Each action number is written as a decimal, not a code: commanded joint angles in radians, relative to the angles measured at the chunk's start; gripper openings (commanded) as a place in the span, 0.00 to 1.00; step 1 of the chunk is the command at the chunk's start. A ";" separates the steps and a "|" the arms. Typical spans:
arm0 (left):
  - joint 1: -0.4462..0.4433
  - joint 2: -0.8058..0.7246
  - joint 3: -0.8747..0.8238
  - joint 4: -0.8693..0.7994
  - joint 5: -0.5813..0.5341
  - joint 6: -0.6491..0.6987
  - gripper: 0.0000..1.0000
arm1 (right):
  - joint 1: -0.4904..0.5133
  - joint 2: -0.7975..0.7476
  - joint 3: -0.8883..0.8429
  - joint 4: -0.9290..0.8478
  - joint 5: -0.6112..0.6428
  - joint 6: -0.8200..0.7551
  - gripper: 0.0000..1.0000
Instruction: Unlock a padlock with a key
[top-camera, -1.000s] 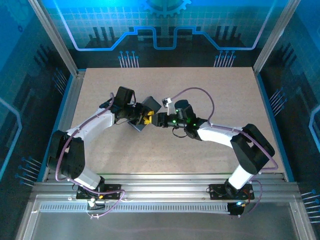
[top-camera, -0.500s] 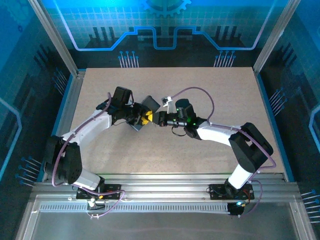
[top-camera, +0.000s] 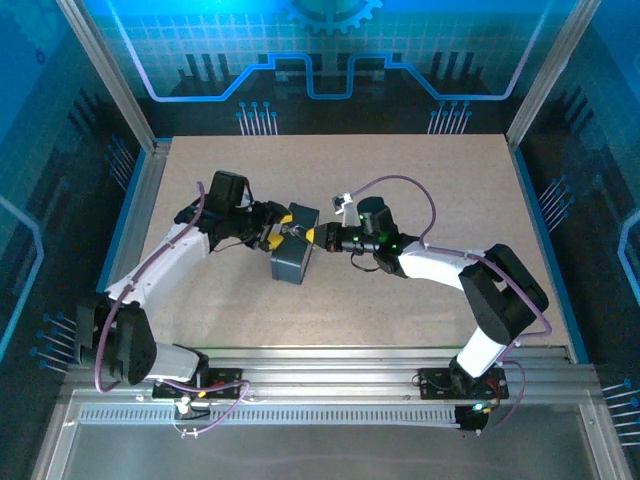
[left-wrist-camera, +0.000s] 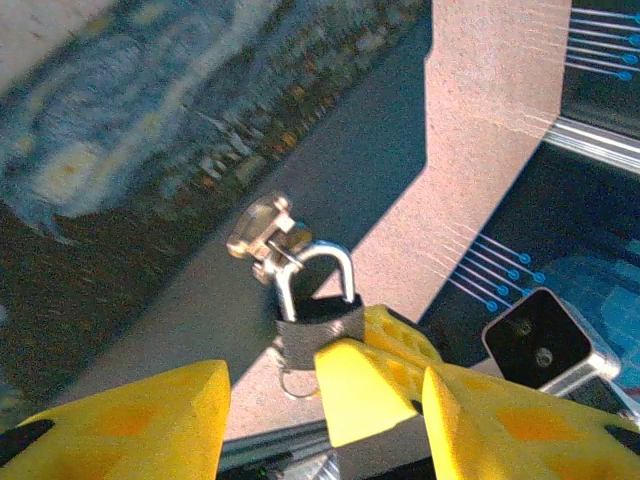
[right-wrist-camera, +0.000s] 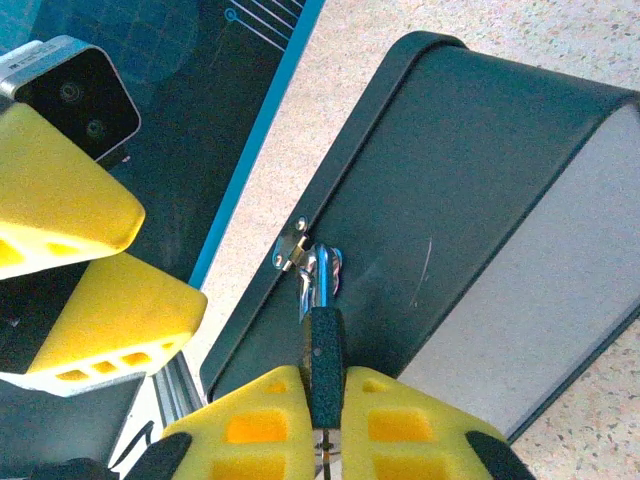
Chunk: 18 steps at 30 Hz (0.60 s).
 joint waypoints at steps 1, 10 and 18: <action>0.012 -0.016 0.072 -0.115 -0.086 0.184 0.52 | -0.029 -0.036 0.003 0.031 -0.044 -0.005 0.00; 0.009 0.095 0.096 -0.134 -0.124 0.436 0.52 | -0.060 -0.069 0.120 -0.302 -0.102 -0.203 0.00; -0.050 0.201 0.117 -0.115 -0.141 0.510 0.53 | 0.001 -0.051 0.343 -0.769 0.104 -0.565 0.00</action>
